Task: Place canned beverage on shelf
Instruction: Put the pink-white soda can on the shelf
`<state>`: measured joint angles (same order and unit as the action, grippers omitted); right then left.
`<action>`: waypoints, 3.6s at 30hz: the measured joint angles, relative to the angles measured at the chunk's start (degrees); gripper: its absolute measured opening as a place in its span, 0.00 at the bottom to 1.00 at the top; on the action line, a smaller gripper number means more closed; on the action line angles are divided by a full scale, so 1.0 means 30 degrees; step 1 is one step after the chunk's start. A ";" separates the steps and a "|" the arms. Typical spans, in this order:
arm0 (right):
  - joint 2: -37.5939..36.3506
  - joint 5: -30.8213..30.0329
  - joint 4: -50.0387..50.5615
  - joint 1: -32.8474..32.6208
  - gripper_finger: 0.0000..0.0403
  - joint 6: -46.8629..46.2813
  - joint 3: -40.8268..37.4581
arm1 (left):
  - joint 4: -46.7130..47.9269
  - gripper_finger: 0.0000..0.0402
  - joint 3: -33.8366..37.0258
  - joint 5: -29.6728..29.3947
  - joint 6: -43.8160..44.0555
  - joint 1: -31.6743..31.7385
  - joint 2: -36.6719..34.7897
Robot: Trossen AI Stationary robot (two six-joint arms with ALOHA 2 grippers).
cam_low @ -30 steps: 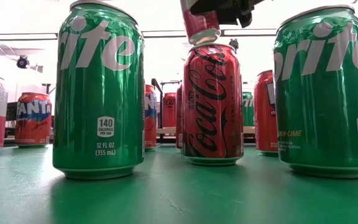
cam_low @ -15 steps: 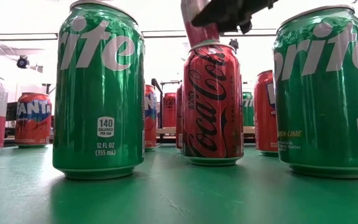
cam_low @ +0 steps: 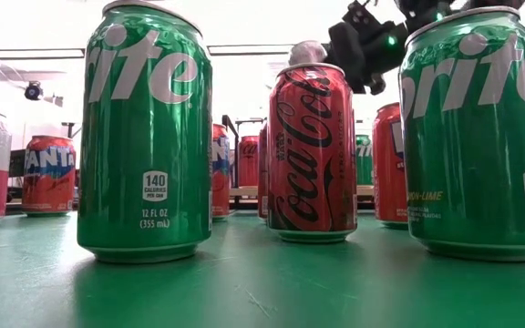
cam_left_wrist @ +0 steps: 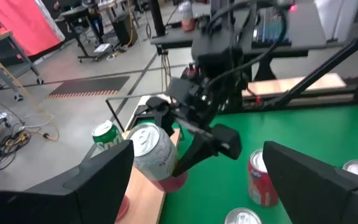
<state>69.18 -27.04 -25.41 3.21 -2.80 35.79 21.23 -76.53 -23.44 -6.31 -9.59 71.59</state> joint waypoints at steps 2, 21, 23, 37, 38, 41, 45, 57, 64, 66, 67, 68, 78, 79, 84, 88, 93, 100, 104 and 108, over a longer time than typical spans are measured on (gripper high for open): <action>-0.0026 0.0061 -0.1216 0.0375 0.70 -0.0243 -0.0885 | -0.0486 0.85 0.0509 -0.0002 0.0199 -0.0055 -0.0428; 0.0069 -0.1790 -0.3751 0.2363 0.70 -0.1380 -0.3400 | -0.2563 0.85 0.3031 -0.0017 0.0447 -0.0065 -0.2087; 0.0076 -0.2057 -0.4010 0.2446 0.70 -0.1723 -0.3725 | -0.2568 0.85 0.3169 -0.0017 0.0450 -0.0065 -0.2158; 0.0083 -0.2262 -0.8343 0.2446 0.71 -0.1965 -0.6577 | -0.2541 0.85 0.3452 -0.0015 0.0447 -0.0073 -0.2294; 0.0083 -0.2331 -0.8343 0.2446 0.71 -0.1910 -0.6704 | -0.2541 0.85 0.3452 -0.0015 0.0447 -0.0073 -0.2294; 0.0083 -0.3019 -0.8339 0.2443 0.71 -0.1902 -0.7087 | -0.2527 0.85 0.3452 -0.0015 0.0447 -0.0073 -0.2294; 0.0083 -0.3735 -0.8297 0.2446 0.71 -0.1838 -0.7390 | -0.2527 0.85 0.3452 -0.0015 0.0447 -0.0073 -0.2294; 0.0091 -0.4492 -0.8197 0.2446 0.71 -0.1371 -0.8071 | -0.2512 0.85 0.3452 -0.0015 0.0433 -0.0058 -0.2294; 0.0091 -0.5213 -0.8190 0.2439 0.71 -0.1424 -0.8100 | -0.2418 0.85 0.3452 -0.0015 0.0433 -0.0058 -0.2294; 0.0091 -0.5462 -0.8228 0.2439 0.71 -0.1906 -0.8100 | -0.2432 0.85 0.3452 -0.0015 0.0433 -0.0058 -0.2294; 0.0091 -0.5520 -0.8234 0.2439 0.71 -0.2149 -0.8100 | -0.2432 0.85 0.3452 -0.0015 0.0426 -0.0058 -0.2294; 0.0091 -0.5525 -0.8218 0.2439 0.71 -0.2202 -0.8100 | -0.2446 0.85 0.3452 -0.0015 0.0426 -0.0058 -0.2294; 0.0091 -0.5202 -0.8190 0.2402 0.72 -0.1889 -0.7032 | -0.2527 0.85 0.3452 -0.0015 0.0280 -0.0058 -0.2287; 0.0091 -0.4980 -0.8187 0.2395 0.72 -0.1750 -0.6843 | -0.2532 0.85 0.3452 -0.0015 0.0280 -0.0058 -0.2287; 0.0520 -0.4385 -0.8205 0.2395 0.72 -0.1544 -0.6137 | -0.2512 0.85 0.3452 -0.0022 0.0280 -0.0058 -0.2287; 0.1838 -0.4357 -0.8190 0.2395 0.72 -0.1783 -0.5948 | -0.2495 0.85 0.3452 -0.0022 0.0280 -0.0058 -0.2287; 0.4058 -0.4507 -0.9446 0.2402 0.72 -0.2143 -0.5734 | -0.2462 0.85 0.3452 -0.0022 0.0280 -0.0058 -0.2287; 0.6731 -0.5052 -1.1236 0.2439 0.72 -0.1989 -0.5002 | -0.2430 0.85 0.3452 -0.0029 0.0280 -0.0058 -0.2287; 0.7605 -0.5337 -1.1426 0.2439 0.72 -0.1729 -0.4384 | -0.2376 0.85 0.3452 -0.0029 0.0280 -0.0058 -0.2287; 0.8034 -0.5644 -1.1454 0.2440 0.72 -0.1604 -0.4034 | -0.2373 0.85 0.3452 -0.0036 0.0280 -0.0058 -0.2287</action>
<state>93.28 -43.97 -59.77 10.53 -7.62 23.69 14.11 -66.17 -23.55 -5.48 -9.76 64.73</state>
